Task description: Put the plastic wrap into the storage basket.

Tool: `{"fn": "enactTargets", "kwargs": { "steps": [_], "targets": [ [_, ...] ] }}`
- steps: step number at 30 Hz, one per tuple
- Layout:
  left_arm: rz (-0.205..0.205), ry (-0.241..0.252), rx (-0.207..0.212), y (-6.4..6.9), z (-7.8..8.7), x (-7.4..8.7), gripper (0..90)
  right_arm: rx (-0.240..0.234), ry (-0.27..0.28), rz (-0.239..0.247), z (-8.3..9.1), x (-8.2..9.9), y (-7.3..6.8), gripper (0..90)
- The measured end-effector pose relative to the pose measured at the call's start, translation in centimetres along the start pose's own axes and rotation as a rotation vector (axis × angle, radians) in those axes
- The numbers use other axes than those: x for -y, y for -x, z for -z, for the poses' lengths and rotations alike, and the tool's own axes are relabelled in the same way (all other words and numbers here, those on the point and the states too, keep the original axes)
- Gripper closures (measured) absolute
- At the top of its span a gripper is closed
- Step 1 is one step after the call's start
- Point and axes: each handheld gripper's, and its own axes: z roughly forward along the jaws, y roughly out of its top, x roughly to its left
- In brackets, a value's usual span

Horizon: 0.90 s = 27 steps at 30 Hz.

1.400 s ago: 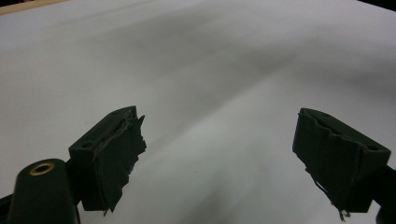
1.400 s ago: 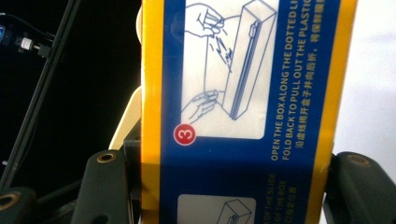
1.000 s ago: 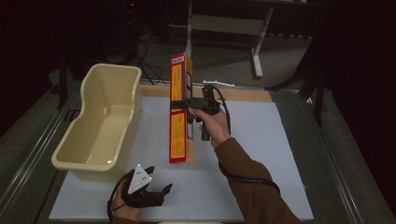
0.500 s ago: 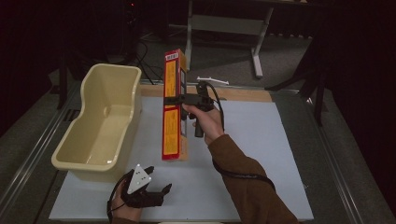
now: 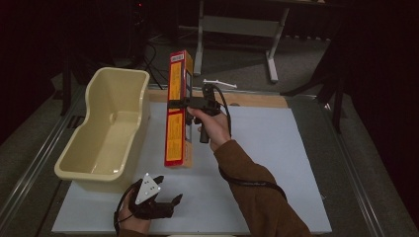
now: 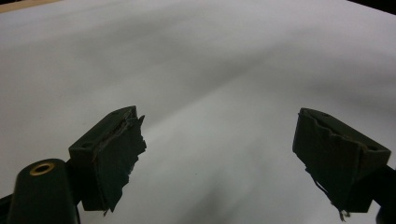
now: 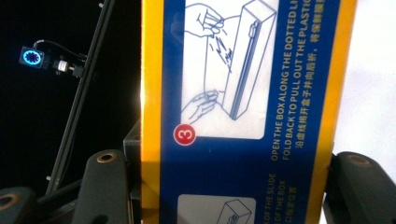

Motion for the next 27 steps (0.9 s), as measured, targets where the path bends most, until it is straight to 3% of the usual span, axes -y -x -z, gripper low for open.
{"fn": "enactTargets", "kwargs": {
  "steps": [27],
  "targets": [
    [0.001,0.009,-0.011,0.1,0.3,0.1,15.3,-0.041,0.002,-0.014,-3.4,0.2,-2.0,39.3]
  ]
}}
